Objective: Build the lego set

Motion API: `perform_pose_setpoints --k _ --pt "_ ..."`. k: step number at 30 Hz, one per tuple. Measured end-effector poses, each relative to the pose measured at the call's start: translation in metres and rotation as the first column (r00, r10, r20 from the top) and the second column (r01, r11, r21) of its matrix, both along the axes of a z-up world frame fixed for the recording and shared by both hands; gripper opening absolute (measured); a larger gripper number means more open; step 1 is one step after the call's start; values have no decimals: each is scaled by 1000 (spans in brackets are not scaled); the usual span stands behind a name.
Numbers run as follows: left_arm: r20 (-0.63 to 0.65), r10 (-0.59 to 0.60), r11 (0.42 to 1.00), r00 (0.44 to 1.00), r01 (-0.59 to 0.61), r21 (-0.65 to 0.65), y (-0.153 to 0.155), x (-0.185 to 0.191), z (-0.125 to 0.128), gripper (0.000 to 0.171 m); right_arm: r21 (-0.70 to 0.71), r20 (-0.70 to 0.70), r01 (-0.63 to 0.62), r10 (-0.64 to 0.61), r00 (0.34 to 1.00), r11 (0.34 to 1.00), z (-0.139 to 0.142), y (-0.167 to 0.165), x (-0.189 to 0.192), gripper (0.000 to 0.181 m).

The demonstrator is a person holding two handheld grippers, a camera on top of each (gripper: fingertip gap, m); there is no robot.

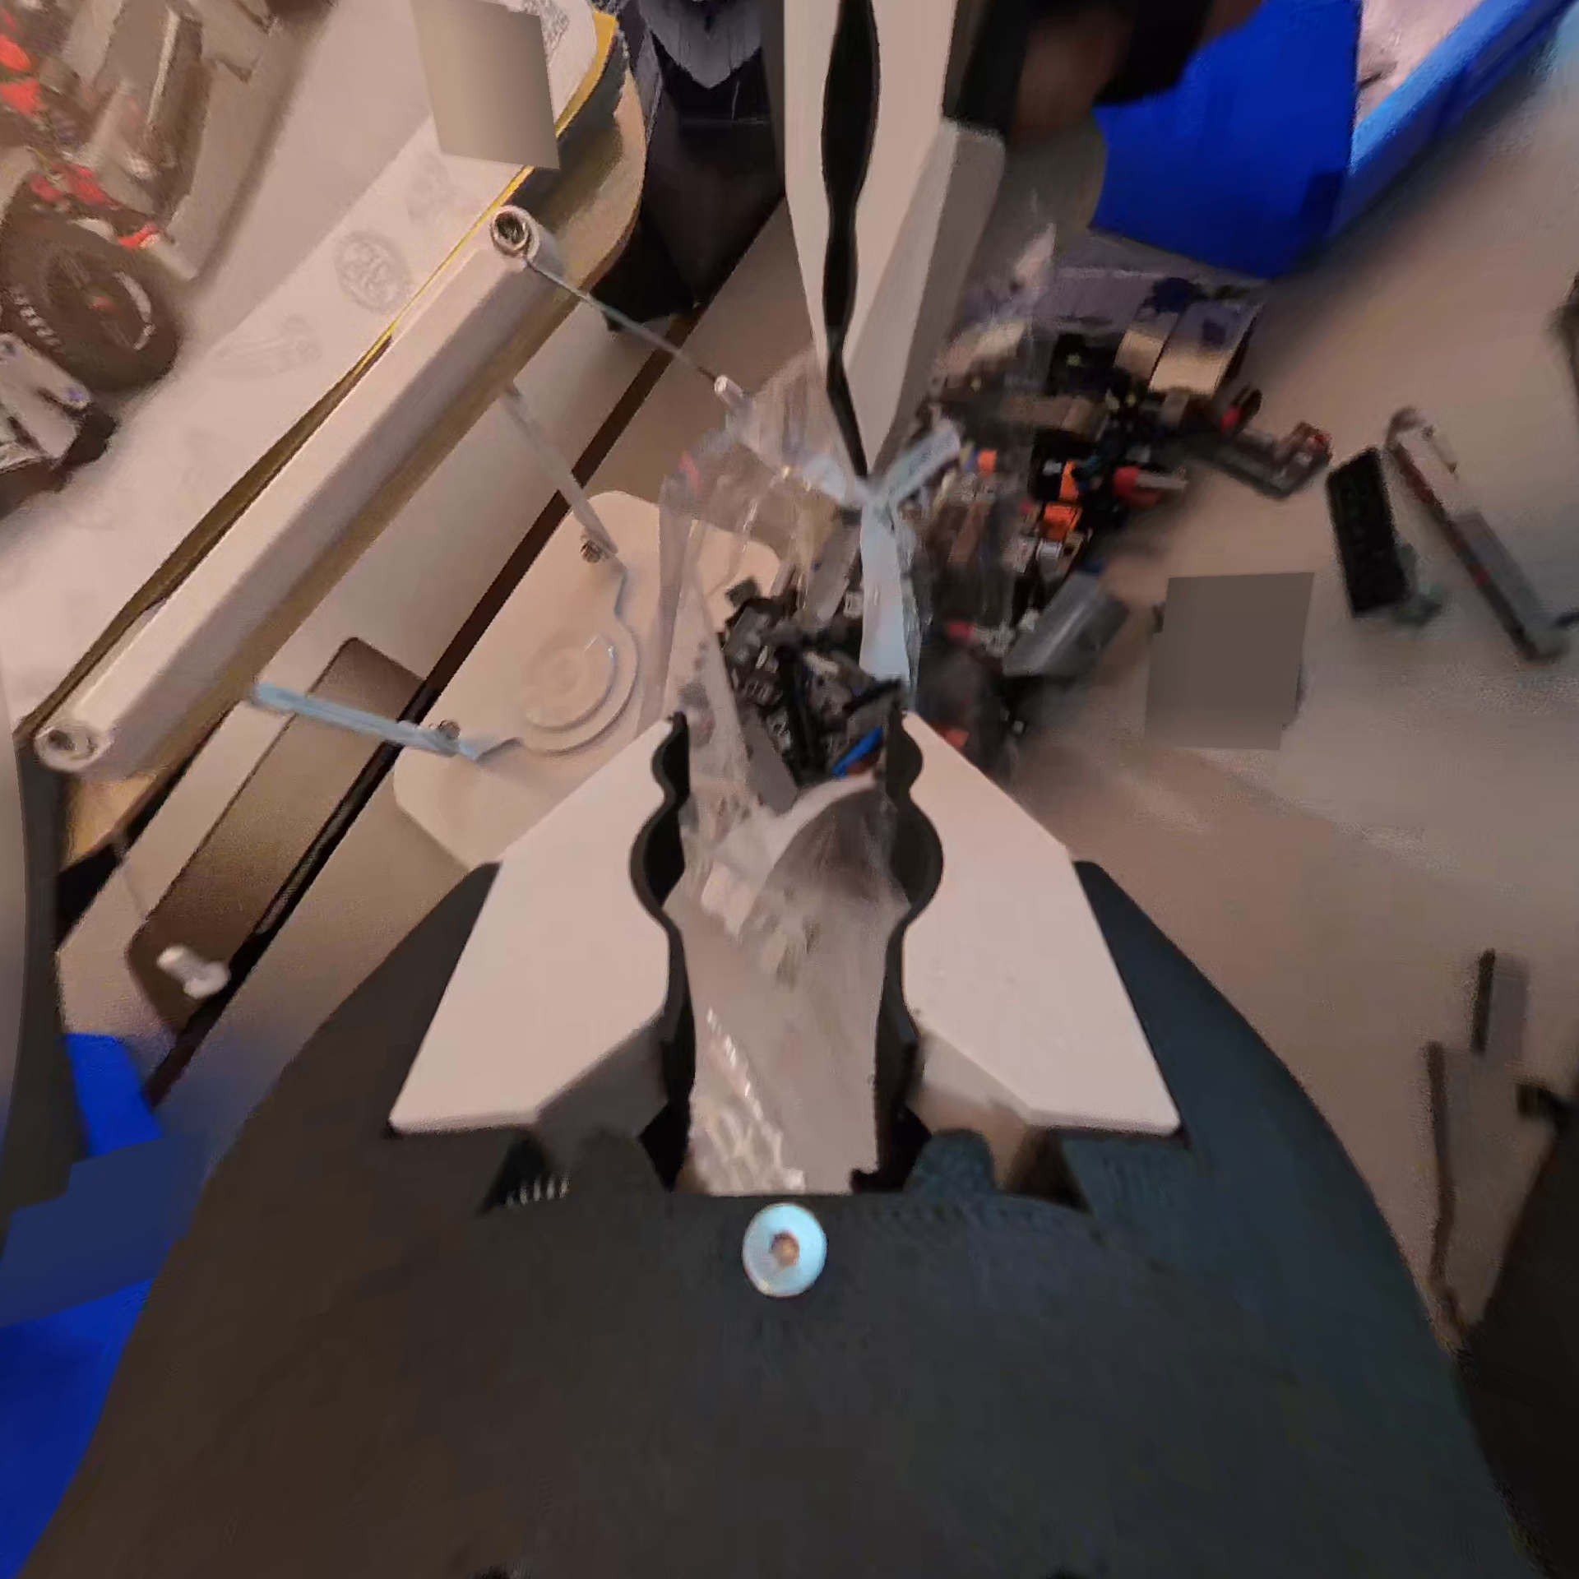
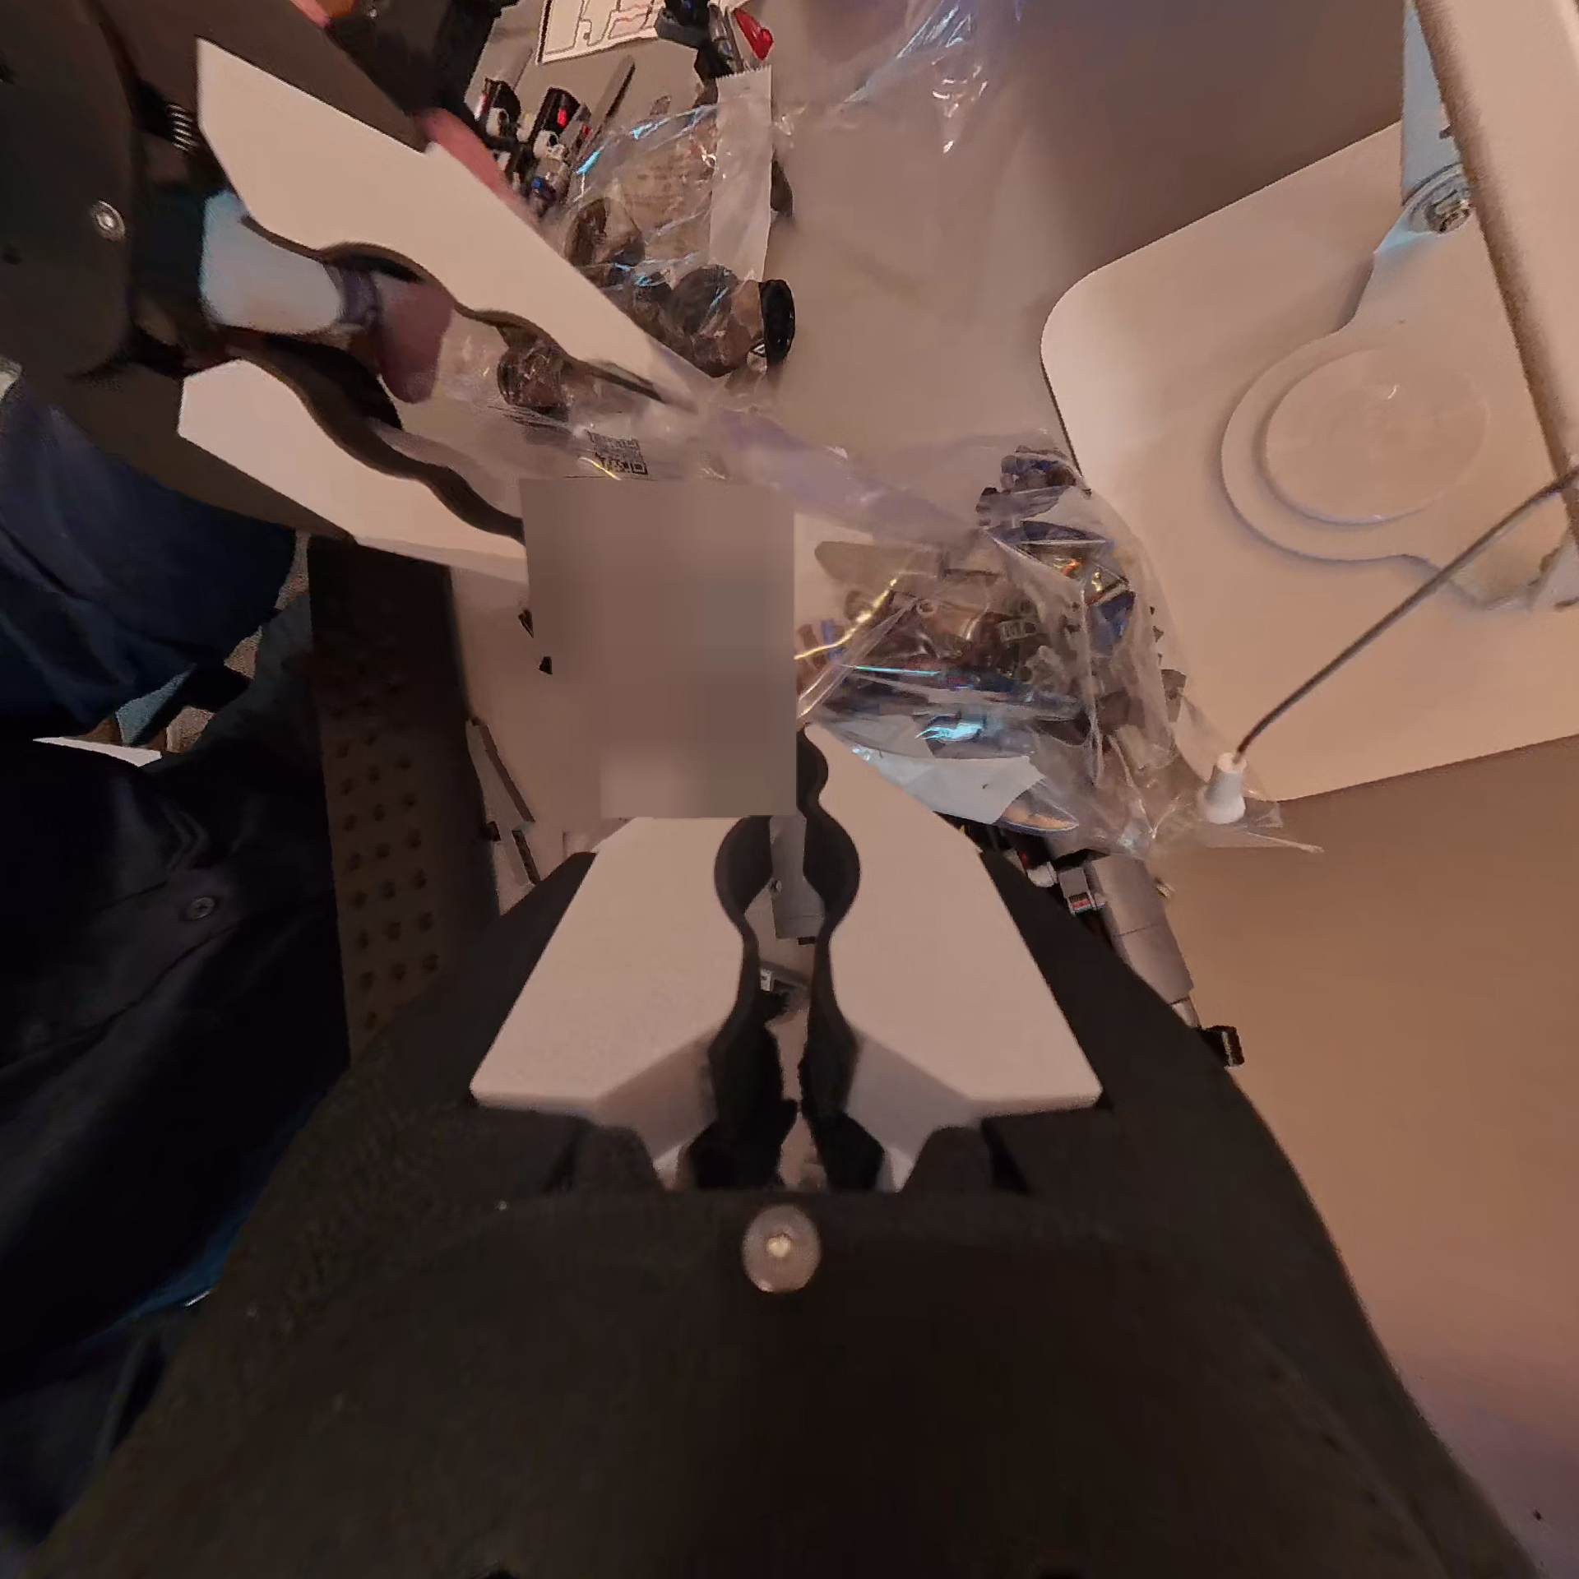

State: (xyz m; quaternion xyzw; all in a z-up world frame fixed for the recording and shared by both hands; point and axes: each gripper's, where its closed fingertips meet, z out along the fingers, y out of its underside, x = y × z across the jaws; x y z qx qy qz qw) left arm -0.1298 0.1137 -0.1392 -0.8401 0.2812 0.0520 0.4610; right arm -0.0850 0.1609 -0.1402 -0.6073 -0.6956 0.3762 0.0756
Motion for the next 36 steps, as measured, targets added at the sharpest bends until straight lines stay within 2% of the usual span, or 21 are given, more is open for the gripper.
perform_pose_setpoints --k 3,5,7,9,13,18,20,23,26,27,29,30,31,33,34,36 --pt "-117 -6 1000 993 7 15 -26 -20 -10 57 -8 -16 3 -4 1000 1000 4 1 0 0" --pt "-125 -9 999 992 15 48 -32 -26 -12 68 -7 -17 1 -2 1000 1000 4 0 -1 0" --pt "-192 4 998 981 9 64 -31 -34 -18 78 -4 -17 -2 2 1000 1000 4 -2 -2 0" --pt "-250 -10 993 968 39 112 -30 -34 -17 75 6 -15 2 -2 1000 1000 4 -2 -2 0" --pt "-358 -36 961 933 131 244 -40 -24 13 61 -3 -28 8 -8 1000 1000 7 0 -1 0" --pt "-576 -188 930 795 332 155 -53 23 6 50 -19 -32 9 -9 999 1000 6 2 -2 0" --pt "-668 -209 942 714 330 59 -50 26 -10 54 -14 -30 5 -5 1000 1000 6 1 -2 0" --pt "-810 -179 977 559 201 -77 -33 -21 -47 54 -5 -39 3 -3 999 1000 10 -1 -1 0" --pt "-858 -139 984 494 167 -63 -21 -48 -58 11 -11 -52 2 -3 999 1000 13 0 0 0" --pt "-848 -131 985 514 166 -52 -18 -49 -57 0 -12 -56 4 -5 998 1000 13 1 -1 0" --pt "-780 -156 985 606 155 -76 -18 -46 -53 0 -14 -73 15 -16 997 1000 15 3 -3 0" --pt "-757 -158 986 635 143 -87 -18 -47 -46 0 -10 -90 27 -28 996 1000 18 6 -5 0" --pt "-747 -148 988 649 129 -84 -18 -51 -35 0 -10 -111 39 -40 993 999 22 8 -6 0" --pt "-676 -154 988 721 104 -115 -21 -54 -12 0 -17 -175 53 -55 983 998 35 9 -11 0" --pt "-652 -112 994 750 95 -61 -18 -56 9 0 -22 -214 72 -75 974 997 42 13 -14 0" --pt "-514 -148 989 845 126 -78 -22 -51 32 0 -73 -313 100 -118 943 992 54 23 -25 0"
